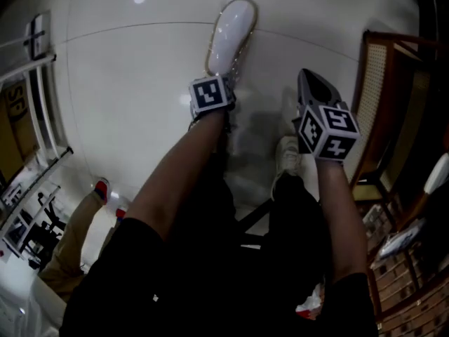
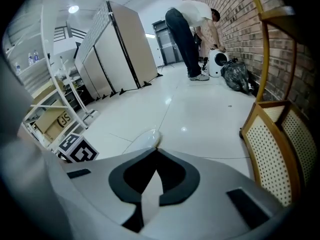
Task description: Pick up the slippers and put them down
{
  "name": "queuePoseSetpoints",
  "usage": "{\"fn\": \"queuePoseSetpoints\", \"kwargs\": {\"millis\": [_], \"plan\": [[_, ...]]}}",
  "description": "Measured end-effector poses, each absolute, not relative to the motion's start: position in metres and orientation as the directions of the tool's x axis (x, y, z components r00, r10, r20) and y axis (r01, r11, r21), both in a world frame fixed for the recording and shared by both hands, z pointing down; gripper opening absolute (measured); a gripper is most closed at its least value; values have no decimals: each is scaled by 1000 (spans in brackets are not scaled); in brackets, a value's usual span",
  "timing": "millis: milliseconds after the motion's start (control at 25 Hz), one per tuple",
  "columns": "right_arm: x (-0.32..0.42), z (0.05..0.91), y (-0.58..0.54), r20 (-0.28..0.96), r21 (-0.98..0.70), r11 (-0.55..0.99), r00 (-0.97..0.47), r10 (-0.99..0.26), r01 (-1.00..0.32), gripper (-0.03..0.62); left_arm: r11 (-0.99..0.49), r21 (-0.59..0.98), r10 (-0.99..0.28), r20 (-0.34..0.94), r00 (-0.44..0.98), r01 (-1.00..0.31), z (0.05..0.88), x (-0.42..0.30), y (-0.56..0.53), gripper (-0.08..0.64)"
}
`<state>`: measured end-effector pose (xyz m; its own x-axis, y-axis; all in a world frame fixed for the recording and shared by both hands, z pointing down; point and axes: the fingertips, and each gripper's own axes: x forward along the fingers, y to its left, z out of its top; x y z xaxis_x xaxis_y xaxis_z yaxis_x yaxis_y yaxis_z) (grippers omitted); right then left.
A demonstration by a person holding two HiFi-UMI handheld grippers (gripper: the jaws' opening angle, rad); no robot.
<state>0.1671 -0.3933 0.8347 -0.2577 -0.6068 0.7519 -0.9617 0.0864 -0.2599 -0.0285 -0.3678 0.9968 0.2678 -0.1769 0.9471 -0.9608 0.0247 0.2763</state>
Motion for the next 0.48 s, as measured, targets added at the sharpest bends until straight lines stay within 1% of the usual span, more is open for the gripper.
{"fn": "queuePoseSetpoints", "kwargs": {"millis": [80, 240, 320, 400, 480], "plan": [[167, 837, -393, 766, -241, 87, -244, -594, -967, 8, -22, 264, -140, 954, 265, -964, 996, -27, -362, 298], [166, 838, -394, 783, -216, 88, -227, -579, -972, 8, -30, 319, -153, 935, 319, -947, 980, -19, -371, 299], [167, 836, -396, 787, -207, 73, -211, -580, -976, 9, -63, 325, -145, 932, 331, -943, 975, -19, -375, 298], [169, 830, -396, 789, -200, 51, -192, -583, -978, 8, -115, 306, -96, 944, 317, -945, 975, -29, -368, 299], [172, 819, -395, 785, -193, 40, -179, -593, -980, 8, -134, 276, -58, 957, 285, -952, 969, -45, -361, 299]]}}
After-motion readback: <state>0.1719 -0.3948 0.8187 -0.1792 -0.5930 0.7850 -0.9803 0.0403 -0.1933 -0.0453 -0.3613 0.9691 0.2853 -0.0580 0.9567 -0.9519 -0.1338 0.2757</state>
